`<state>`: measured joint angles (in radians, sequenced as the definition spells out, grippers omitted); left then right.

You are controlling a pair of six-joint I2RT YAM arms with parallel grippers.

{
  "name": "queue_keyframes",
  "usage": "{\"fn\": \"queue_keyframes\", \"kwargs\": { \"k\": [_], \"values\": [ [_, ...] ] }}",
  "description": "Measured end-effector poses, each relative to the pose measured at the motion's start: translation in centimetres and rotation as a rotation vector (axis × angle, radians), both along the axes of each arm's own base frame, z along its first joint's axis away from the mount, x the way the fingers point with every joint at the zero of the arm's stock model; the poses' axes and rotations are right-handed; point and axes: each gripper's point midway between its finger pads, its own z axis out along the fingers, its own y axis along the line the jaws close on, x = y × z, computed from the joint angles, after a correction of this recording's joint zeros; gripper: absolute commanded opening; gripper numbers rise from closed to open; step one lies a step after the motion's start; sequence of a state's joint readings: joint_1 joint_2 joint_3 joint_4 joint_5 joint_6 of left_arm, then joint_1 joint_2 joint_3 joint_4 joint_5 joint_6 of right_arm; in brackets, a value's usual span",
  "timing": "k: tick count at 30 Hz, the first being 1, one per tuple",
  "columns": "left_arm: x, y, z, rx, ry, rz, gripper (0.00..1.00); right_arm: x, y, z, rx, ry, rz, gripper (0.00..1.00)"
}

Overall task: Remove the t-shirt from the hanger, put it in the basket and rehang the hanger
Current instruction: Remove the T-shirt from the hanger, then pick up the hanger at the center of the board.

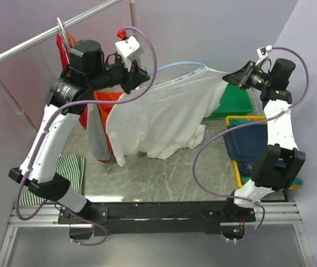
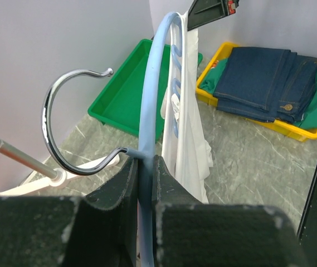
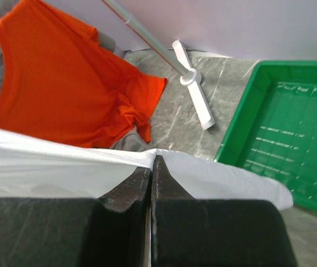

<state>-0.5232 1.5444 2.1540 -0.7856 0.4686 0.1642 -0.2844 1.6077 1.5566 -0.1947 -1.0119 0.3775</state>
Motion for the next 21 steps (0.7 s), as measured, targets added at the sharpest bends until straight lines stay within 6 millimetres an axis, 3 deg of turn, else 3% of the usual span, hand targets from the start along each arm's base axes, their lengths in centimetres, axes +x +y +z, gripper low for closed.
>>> {"fn": "queue_keyframes", "kwargs": {
  "k": [16, 21],
  "values": [
    [-0.5, 1.2, 0.4, 0.022, -0.035, 0.053, 0.01, -0.5, -0.2, -1.3, 0.122, 0.067, 0.016, 0.00],
    [-1.6, 2.1, 1.6, 0.006, -0.066, 0.061, 0.01, -0.8, -0.1, -0.9, 0.154, 0.070, 0.039, 0.00]
  ]
}}
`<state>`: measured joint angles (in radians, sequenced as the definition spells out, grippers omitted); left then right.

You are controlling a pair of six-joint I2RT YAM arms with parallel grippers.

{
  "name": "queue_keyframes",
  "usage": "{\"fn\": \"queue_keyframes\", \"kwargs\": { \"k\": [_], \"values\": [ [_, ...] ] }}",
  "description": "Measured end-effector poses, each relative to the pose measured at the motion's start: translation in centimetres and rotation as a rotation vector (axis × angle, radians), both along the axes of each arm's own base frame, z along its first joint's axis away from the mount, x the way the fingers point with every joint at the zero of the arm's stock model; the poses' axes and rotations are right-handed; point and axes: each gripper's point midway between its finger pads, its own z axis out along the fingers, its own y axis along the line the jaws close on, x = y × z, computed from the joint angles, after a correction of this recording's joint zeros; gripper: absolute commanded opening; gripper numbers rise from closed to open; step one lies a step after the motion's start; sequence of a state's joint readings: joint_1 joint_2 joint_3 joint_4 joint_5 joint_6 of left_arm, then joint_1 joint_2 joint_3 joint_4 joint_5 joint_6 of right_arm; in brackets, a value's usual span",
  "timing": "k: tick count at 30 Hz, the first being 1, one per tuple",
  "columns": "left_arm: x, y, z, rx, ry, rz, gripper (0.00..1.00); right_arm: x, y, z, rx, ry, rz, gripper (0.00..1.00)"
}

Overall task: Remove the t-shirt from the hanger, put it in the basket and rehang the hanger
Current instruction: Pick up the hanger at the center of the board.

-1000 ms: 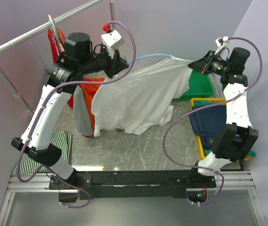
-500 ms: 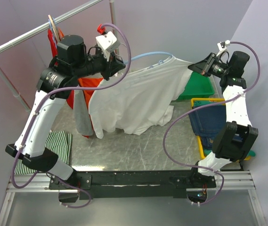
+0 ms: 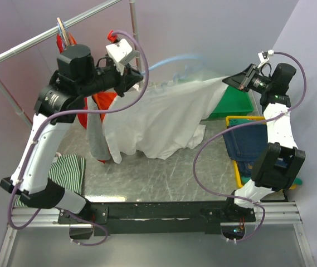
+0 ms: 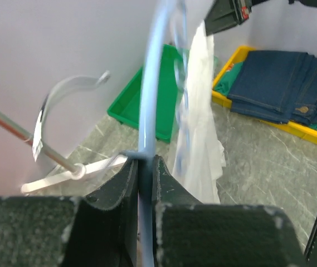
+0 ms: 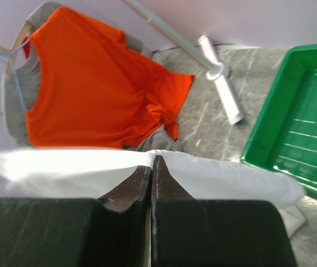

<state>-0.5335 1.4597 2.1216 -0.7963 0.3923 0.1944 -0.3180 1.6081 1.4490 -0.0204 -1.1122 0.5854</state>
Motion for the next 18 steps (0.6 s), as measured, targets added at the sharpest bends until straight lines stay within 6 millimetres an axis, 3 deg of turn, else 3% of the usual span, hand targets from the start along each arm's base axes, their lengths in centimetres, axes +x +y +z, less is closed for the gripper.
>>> {"fn": "queue_keyframes", "kwargs": {
  "k": [2, 4, 9, 12, 14, 18],
  "values": [
    [-0.6, 0.6, 0.6, -0.010, -0.017, 0.013, 0.01, 0.3, -0.2, 0.1, -0.007, -0.011, -0.014, 0.00],
    [-1.2, 1.6, 2.4, -0.041, -0.066, 0.035, 0.01, 1.2, -1.7, -0.7, -0.019, 0.000, -0.077, 0.00],
    [-3.9, 3.9, 6.1, -0.102, -0.174, 0.065, 0.01, 3.7, -5.0, -4.1, -0.069, 0.065, -0.232, 0.00],
    [-4.5, 4.8, 8.1, -0.131, -0.234, 0.084, 0.01, 4.6, -5.6, -6.3, -0.129, 0.109, -0.291, 0.00],
    [-4.6, 4.9, 8.9, -0.147, -0.259, 0.084, 0.01, 4.9, -4.1, -7.7, -0.190, 0.137, -0.284, 0.00],
    [-3.4, 4.2, 8.7, -0.156, -0.266, 0.085, 0.01, 4.6, 2.9, -8.4, -0.301, 0.115, -0.152, 0.00]
  ]
}}
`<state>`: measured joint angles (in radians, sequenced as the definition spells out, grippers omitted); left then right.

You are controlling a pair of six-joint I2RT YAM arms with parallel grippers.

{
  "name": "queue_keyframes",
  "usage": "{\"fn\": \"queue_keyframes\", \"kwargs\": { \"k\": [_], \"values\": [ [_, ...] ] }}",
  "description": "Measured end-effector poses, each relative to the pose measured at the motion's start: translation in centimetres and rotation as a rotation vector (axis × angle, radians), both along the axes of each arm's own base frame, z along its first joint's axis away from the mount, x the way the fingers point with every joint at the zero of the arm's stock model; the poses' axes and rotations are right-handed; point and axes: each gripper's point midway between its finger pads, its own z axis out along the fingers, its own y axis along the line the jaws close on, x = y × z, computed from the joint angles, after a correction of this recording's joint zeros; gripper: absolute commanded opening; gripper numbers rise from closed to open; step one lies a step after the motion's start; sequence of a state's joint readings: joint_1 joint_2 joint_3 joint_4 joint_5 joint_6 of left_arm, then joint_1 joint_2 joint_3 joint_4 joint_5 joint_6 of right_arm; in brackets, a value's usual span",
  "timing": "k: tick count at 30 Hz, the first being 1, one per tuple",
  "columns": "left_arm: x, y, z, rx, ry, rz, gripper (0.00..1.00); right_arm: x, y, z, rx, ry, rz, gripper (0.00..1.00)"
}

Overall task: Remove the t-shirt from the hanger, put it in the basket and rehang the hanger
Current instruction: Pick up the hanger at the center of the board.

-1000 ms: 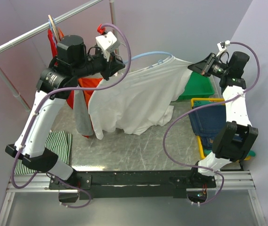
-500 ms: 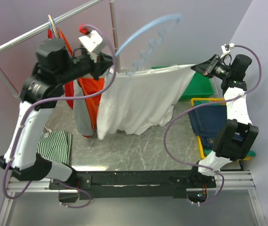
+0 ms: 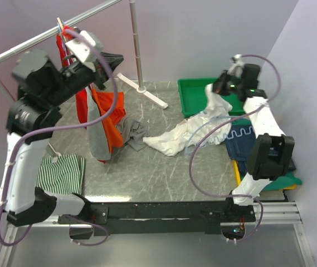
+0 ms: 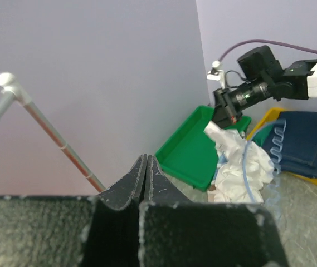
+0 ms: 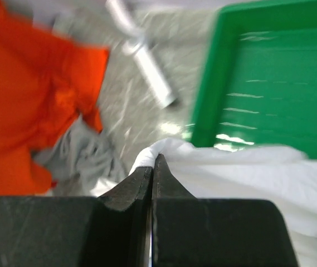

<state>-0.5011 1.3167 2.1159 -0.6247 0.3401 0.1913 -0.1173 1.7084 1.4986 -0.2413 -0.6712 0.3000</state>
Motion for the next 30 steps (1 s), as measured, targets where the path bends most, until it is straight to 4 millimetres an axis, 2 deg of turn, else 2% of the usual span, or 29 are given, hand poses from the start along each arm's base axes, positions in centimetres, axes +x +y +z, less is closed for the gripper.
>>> {"fn": "queue_keyframes", "kwargs": {
  "k": [2, 5, 7, 8, 9, 11, 12, 15, 16, 17, 19, 20, 23, 26, 30],
  "values": [
    [1.4, -0.8, -1.2, 0.013, 0.028, 0.000, 0.01, -0.7, 4.1, -0.4, -0.044, -0.001, 0.087, 0.00],
    [3.6, -2.0, -3.3, 0.043, 0.084, -0.001, 0.01, -1.7, 7.7, -1.4, -0.085, 0.012, 0.165, 0.00],
    [4.7, -2.6, -4.5, 0.058, 0.118, -0.002, 0.01, -2.1, 8.7, -2.3, -0.107, 0.033, 0.178, 0.01],
    [5.2, -2.9, -5.1, 0.064, 0.133, -0.004, 0.01, -2.1, 8.7, -2.7, -0.115, 0.047, 0.172, 0.06],
    [5.4, -3.1, -5.6, 0.068, 0.149, -0.008, 0.01, -2.0, 8.5, -3.0, -0.124, 0.055, 0.159, 0.15],
    [5.6, -3.5, -6.7, 0.079, 0.183, -0.021, 0.04, -1.7, 7.6, -3.4, -0.140, 0.072, 0.115, 0.28],
    [5.6, -3.7, -7.1, 0.082, 0.197, -0.031, 0.06, -1.5, 7.1, -3.7, -0.151, 0.083, 0.087, 0.40],
    [5.8, -4.3, -8.3, 0.093, 0.235, -0.048, 0.18, -1.0, 5.4, -4.4, -0.187, 0.125, -0.001, 0.48],
    [6.0, -4.5, -8.8, 0.097, 0.248, -0.053, 0.25, -0.7, 4.9, -4.6, -0.199, 0.136, -0.030, 0.50],
    [6.1, -4.7, -9.3, 0.102, 0.262, -0.056, 0.39, -0.4, 4.4, -4.8, -0.209, 0.145, -0.057, 0.53],
    [6.4, -5.4, -10.8, 0.116, 0.303, -0.066, 0.46, 0.3, 3.2, -5.0, -0.225, 0.166, -0.125, 0.54],
    [6.6, -5.8, -11.6, 0.123, 0.322, -0.073, 0.58, 0.6, 2.4, -5.1, -0.231, 0.176, -0.161, 0.54],
    [7.0, -7.0, -14.0, 0.147, 0.382, -0.093, 0.73, 1.3, -0.4, -4.6, -0.229, 0.200, -0.280, 0.56],
    [7.1, -8.0, -16.0, 0.163, 0.433, -0.112, 0.83, 1.8, -3.9, -3.8, -0.227, 0.205, -0.401, 0.56],
    [6.9, -9.1, -18.5, 0.177, 0.491, -0.131, 0.86, 1.2, -7.6, -4.2, -0.252, 0.250, -0.509, 0.55]
  ]
}}
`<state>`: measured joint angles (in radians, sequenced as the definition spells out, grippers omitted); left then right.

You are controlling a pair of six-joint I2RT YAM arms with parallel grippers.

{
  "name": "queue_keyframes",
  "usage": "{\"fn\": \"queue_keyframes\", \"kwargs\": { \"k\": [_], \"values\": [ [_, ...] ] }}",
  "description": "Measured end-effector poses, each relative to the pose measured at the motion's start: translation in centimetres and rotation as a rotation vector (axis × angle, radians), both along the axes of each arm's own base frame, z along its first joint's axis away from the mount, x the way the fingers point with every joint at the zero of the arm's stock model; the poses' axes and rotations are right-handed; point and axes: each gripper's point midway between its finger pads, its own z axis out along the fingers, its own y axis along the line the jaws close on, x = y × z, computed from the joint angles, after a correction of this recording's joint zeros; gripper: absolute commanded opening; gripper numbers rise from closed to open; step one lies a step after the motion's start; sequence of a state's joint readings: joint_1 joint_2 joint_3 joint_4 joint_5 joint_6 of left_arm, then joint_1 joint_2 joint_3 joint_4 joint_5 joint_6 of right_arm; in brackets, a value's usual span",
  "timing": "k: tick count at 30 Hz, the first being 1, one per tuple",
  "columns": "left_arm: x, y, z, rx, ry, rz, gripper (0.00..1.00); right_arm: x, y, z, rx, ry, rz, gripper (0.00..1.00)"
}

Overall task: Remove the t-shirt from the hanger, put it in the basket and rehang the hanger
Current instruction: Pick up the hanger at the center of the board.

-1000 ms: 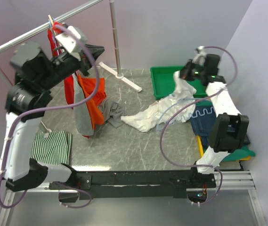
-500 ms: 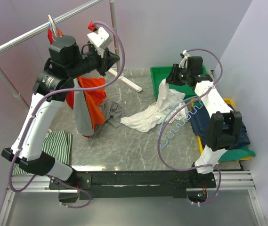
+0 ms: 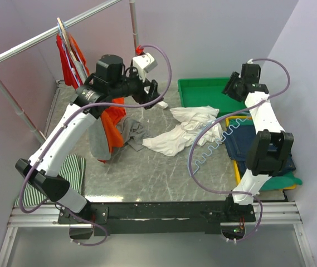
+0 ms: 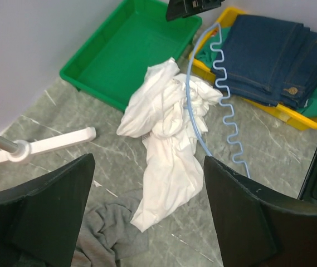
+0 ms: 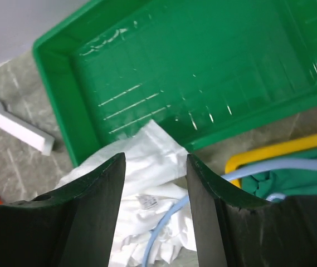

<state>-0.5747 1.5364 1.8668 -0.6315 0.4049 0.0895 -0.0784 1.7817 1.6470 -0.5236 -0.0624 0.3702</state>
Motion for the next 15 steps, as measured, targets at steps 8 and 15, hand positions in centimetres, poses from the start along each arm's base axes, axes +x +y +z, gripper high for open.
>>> {"fn": "queue_keyframes", "kwargs": {
  "k": [8, 15],
  "values": [
    [0.4, -1.1, -1.5, 0.002, 0.015, -0.010, 0.91, -6.3, -0.1, -6.7, 0.051, 0.209, -0.062, 0.53],
    [0.8, -1.2, -3.0, 0.016, 0.032, -0.003, 0.93, -6.8, -0.5, -7.4, 0.077, 0.238, -0.107, 0.52]
  ]
}}
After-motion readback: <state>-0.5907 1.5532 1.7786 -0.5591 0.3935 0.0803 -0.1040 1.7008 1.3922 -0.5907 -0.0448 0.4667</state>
